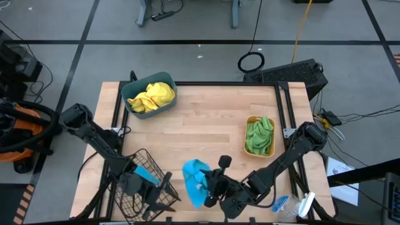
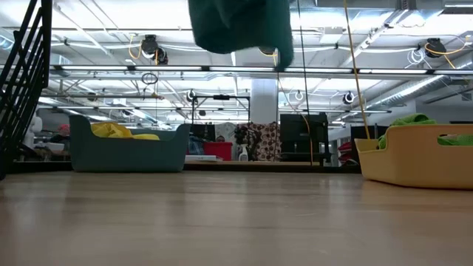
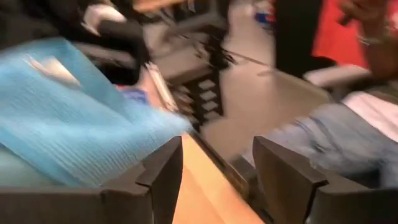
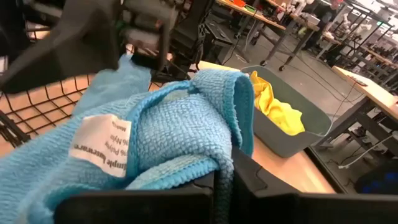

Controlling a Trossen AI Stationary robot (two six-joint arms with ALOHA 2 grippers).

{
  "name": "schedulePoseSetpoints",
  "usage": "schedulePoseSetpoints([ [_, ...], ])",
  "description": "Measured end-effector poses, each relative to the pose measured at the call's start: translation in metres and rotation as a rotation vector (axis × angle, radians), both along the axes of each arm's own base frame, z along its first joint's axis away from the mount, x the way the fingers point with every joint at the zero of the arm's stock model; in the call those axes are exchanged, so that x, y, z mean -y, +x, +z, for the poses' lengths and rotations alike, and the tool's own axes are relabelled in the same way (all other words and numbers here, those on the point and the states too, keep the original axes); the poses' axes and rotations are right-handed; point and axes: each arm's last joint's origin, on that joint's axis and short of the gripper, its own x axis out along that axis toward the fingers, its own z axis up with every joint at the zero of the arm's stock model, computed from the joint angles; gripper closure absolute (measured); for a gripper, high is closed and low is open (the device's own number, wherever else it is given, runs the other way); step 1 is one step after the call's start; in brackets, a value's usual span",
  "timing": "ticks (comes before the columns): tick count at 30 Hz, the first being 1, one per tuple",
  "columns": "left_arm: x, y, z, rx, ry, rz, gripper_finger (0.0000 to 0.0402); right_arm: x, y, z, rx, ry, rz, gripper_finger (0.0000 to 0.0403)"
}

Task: Sort microfiber towel by color & place in baskets
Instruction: Roll lower right blue towel

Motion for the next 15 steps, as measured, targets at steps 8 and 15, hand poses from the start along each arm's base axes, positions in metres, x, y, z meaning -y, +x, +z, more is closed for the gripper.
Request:
schedulePoseSetpoints([
  [8, -0.004, 0.010, 0.029, 0.207, -0.056, 0.159, 0.0206, -0.002, 0.000, 0.004, 0.012, -0.020, 0.023, 0.0399],
  [15, -0.013, 0.014, 0.029, 0.247, 0.057, 0.419, 0.0153, -0.007, 0.005, 0.010, 0.031, -0.005, 0.117, 0.0399],
])
